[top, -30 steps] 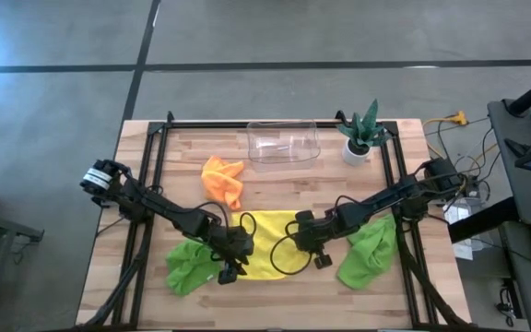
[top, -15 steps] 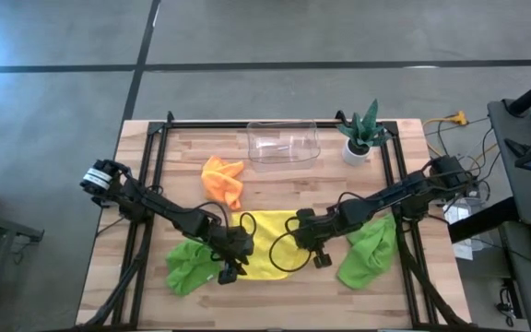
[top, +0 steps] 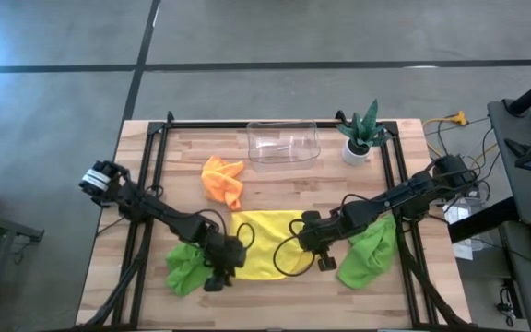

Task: Fold microfiber towels
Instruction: Fold the yellow microfiber towel

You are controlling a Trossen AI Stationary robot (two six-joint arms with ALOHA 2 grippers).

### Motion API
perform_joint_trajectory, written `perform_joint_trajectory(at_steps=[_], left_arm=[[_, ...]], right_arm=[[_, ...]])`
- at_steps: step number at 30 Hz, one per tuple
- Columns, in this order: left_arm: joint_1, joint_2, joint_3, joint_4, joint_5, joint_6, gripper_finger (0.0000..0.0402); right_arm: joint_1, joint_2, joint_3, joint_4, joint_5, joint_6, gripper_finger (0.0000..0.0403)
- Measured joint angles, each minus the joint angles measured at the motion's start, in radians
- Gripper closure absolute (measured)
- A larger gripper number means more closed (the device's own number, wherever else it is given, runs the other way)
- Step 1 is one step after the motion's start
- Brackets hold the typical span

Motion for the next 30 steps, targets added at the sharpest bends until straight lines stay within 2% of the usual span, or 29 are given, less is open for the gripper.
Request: perform_joint_trajectory(at_steps=[6, 11, 23, 26, 30], left_arm=[[-0.030, 0.000, -0.003, -0.042, -0.150, 0.016, 0.0240], [-0.040, 0.000, -0.004, -0.039, -0.223, 0.067, 0.0240], [-0.061, 0.058, 0.016, -0.018, -0.259, 0.147, 0.0245], [-0.061, 0.064, 0.037, -0.024, -0.302, 0.181, 0.0276], [-0.060, 0.064, 0.071, -0.082, -0.329, 0.238, 0.0365]], right_arm=[[0.000, 0.000, -0.001, 0.001, 0.003, 0.000, 0.0395], [0.000, 0.000, -0.001, 0.001, 0.004, 0.007, 0.0395], [0.000, 0.000, -0.001, 0.000, 0.004, 0.029, 0.0395], [0.000, 0.000, -0.001, 0.000, 0.004, 0.037, 0.0395], [0.000, 0.000, -0.001, -0.001, 0.004, 0.037, 0.0394]])
